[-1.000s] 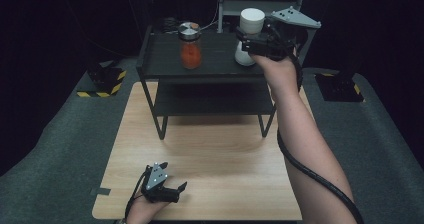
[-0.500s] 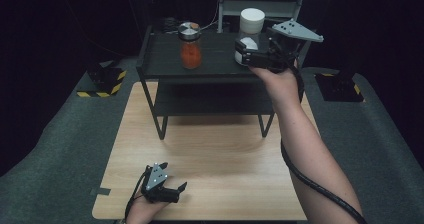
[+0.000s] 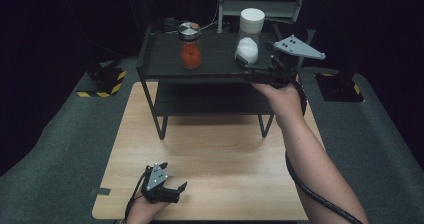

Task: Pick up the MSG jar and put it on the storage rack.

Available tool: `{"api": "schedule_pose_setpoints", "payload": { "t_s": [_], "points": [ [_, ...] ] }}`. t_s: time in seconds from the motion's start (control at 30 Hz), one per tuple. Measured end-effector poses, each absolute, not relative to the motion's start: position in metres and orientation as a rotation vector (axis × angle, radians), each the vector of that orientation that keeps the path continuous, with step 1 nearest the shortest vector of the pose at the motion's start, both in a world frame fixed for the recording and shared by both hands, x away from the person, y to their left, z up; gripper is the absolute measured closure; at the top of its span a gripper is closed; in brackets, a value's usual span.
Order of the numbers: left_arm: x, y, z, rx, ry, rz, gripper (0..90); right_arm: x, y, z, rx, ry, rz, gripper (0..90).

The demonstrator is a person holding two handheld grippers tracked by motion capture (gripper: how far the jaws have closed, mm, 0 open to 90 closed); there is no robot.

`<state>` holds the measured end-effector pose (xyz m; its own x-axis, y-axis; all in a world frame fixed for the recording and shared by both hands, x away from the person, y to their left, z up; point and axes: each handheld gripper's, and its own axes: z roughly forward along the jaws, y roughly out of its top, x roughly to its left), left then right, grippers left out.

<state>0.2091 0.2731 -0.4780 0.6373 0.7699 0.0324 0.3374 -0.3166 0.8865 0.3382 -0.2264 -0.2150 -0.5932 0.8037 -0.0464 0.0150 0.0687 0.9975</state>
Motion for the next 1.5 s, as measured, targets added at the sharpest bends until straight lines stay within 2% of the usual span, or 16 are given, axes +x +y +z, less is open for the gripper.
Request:
{"api": "schedule_pose_setpoints", "payload": {
  "t_s": [0.6,1.5],
  "points": [
    [0.208,0.271,-0.477,1.923,0.868,0.587,0.7,0.314,-0.238,-0.246,0.77,1.749,1.592,0.0],
    [0.208,0.269,-0.477,1.931,0.861,0.591,0.7,0.28,-0.258,-0.32,0.779,1.834,1.543,0.0]
  ]
}}
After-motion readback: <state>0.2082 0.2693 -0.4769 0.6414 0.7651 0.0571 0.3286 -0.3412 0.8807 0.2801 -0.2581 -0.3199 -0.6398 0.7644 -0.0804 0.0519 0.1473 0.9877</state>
